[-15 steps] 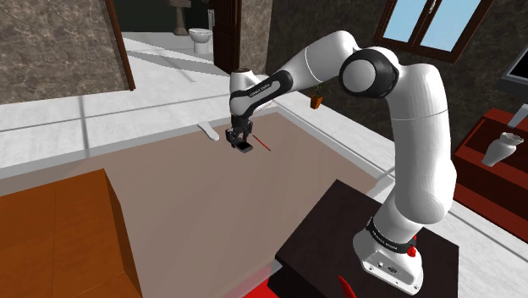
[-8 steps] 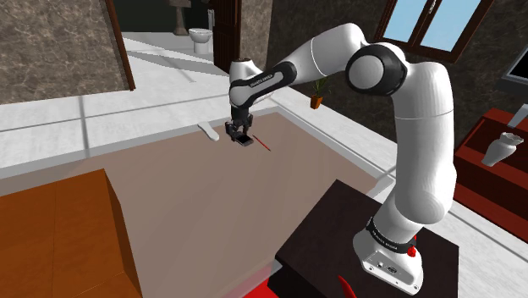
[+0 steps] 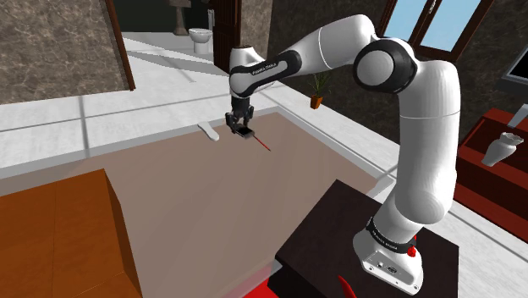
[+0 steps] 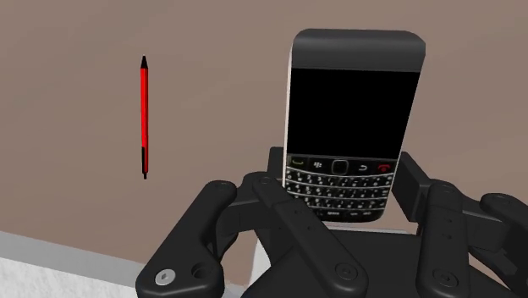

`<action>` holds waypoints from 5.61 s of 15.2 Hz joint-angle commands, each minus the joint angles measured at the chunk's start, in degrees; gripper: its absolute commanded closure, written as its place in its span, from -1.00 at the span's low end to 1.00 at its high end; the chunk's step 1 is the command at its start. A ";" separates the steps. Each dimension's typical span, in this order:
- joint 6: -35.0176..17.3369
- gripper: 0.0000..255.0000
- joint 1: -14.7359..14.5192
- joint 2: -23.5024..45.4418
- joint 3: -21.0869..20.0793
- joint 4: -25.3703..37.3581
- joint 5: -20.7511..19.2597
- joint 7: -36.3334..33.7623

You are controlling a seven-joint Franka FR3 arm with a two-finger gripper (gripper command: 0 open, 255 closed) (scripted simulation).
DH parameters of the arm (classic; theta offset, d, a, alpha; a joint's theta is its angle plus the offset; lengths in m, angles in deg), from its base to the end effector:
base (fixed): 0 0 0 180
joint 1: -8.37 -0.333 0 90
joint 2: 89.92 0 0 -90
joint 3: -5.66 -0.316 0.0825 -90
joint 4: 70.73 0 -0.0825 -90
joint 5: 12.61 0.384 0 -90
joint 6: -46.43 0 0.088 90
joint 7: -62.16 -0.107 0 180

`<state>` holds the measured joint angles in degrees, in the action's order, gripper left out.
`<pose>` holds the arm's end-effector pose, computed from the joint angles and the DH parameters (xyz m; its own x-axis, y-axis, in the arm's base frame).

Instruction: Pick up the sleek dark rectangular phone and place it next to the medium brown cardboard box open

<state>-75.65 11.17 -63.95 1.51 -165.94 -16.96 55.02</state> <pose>0.6735 0.0072 0.3478 0.9974 -0.0684 0.0207 -0.0691 -0.9971 0.0310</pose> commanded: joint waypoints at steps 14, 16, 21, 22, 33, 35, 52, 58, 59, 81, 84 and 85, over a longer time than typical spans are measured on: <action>5.99 1.00 -4.19 -2.76 -1.75 2.96 -0.42 -5.68; 6.19 1.00 -5.92 -2.57 -2.39 3.24 -0.75 -8.12; 7.17 1.00 -10.31 -1.21 -3.94 5.27 -1.65 -14.16; 7.46 1.00 -11.21 -0.78 -4.22 5.91 -1.84 -15.35; 12.88 1.00 -21.69 7.57 -6.72 18.93 -4.24 -27.63; 14.49 1.00 -23.78 9.95 -6.98 22.80 -4.71 -29.60; 10.90 1.00 -28.63 19.08 -6.96 28.04 -6.34 -34.46; 7.44 1.00 -28.62 20.76 -6.73 26.23 -6.69 -34.80; 6.89 1.00 -28.62 21.08 -6.68 26.00 -6.75 -34.85; -3.15 1.00 -29.22 30.73 -5.46 25.57 -8.10 -35.81; -4.22 1.00 -29.36 32.41 -5.27 26.20 -8.27 -35.90; -4.55 1.00 -29.41 32.99 -5.21 26.45 -8.32 -35.92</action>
<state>-79.96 -18.17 -31.71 -3.77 -140.03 -25.23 19.09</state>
